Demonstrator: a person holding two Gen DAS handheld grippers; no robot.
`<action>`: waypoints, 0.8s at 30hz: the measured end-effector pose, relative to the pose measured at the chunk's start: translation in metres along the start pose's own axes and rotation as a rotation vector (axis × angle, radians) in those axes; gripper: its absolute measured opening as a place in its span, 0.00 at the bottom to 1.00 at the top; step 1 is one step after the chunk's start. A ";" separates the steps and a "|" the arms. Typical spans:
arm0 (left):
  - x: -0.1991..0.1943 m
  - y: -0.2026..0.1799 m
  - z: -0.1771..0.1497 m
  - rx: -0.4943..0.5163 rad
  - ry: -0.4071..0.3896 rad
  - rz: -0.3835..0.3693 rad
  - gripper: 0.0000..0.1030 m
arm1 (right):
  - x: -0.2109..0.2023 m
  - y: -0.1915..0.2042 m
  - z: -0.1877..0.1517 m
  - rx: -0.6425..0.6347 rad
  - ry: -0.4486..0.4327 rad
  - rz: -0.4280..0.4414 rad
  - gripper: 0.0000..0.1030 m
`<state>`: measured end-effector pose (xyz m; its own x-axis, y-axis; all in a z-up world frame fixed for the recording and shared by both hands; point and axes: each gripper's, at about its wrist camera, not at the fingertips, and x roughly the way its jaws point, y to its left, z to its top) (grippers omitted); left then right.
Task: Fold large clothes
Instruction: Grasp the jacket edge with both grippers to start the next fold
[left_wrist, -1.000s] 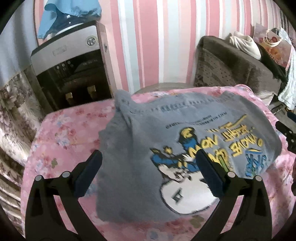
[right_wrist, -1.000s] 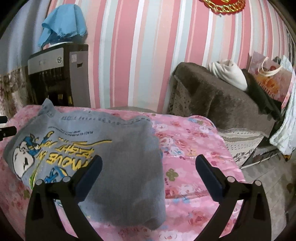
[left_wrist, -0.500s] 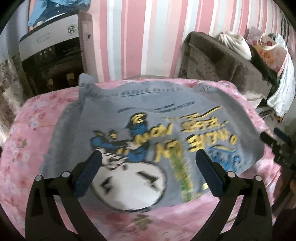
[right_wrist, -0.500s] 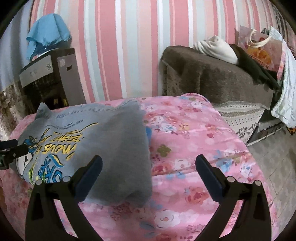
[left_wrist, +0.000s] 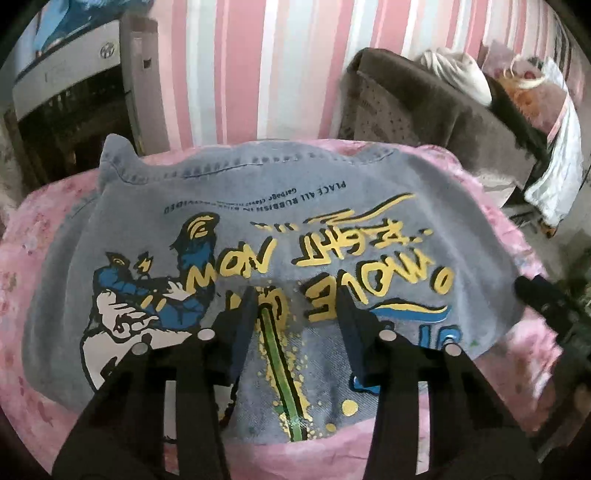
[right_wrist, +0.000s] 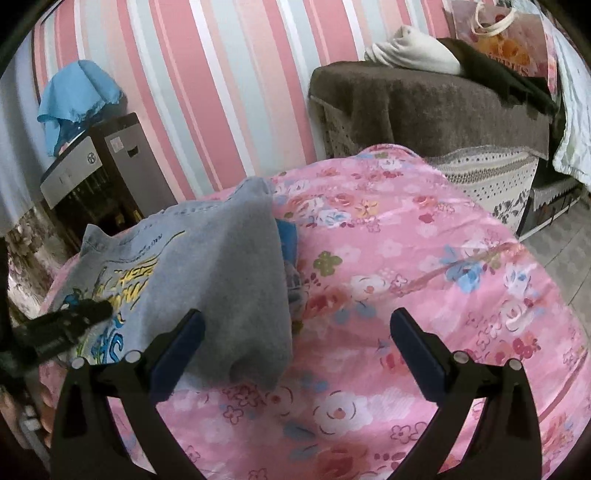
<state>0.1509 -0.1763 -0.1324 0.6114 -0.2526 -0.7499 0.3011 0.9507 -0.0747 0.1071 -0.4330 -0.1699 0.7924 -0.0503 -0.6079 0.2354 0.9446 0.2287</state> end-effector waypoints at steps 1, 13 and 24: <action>0.004 -0.004 -0.001 0.021 0.004 0.016 0.42 | -0.001 -0.001 0.000 0.003 -0.004 0.005 0.98; 0.021 -0.002 -0.001 0.045 0.010 -0.008 0.42 | -0.018 0.007 -0.011 -0.010 -0.033 0.019 0.94; 0.022 -0.002 0.002 -0.018 0.045 -0.139 0.00 | -0.007 0.001 -0.011 0.033 0.013 0.058 0.93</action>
<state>0.1657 -0.1838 -0.1473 0.5313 -0.3737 -0.7603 0.3666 0.9105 -0.1914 0.0954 -0.4281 -0.1742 0.7980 0.0089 -0.6026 0.2075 0.9347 0.2886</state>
